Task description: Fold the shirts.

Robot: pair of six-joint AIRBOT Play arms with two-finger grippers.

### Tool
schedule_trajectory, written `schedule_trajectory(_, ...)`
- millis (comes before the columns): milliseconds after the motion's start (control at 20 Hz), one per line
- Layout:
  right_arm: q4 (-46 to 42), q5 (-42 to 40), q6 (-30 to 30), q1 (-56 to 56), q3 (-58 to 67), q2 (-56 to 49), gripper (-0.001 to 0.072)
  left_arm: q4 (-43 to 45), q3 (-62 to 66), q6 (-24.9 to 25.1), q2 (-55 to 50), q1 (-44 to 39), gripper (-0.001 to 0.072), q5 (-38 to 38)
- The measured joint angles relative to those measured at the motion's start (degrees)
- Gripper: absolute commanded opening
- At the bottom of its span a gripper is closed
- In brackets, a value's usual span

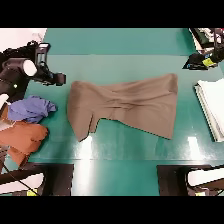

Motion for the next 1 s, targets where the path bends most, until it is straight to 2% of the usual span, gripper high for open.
schedule_trajectory(200,3.02,2.69,-0.7,-2.01,-4.26,2.99,0.0428,-9.42,-1.25,6.58,-0.74,4.15,0.0402,-6.49)
schedule_trajectory(400,5.6,3.21,-2.05,-4.2,-14.93,8.39,0.0428,-15.85,-7.45,10.51,-1.25,5.46,0.0401,-6.6)
schedule_trajectory(750,6.8,-0.07,-3.06,-7.06,-31.21,17.59,0.0428,-20.44,-14.4,13.84,-3.48,5.66,0.0398,-4.0)
schedule_trajectory(800,6.78,-0.37,-3.08,-7.17,-32.63,18.47,0.0428,-21.03,-14.58,14.21,-3.74,5.49,0.0343,-3.85)
schedule_trajectory(850,6.78,-0.57,-3.13,-7.28,-33.88,19.23,0.0428,-21.64,-14.75,14.53,-3.96,5.22,0.015,-3.69)
schedule_trajectory(900,6.78,-0.74,-3.17,-7.48,-35.08,20.15,0.0428,-21.79,-14.78,14.75,-4.11,5.07,0.0029,-3.76)
schedule_trajectory(1000,6.64,-0.76,-3.21,-8.35,-37.62,21.99,0.0428,-22.05,-14.1,15.06,-4.26,4.96,0.003,-4.63)
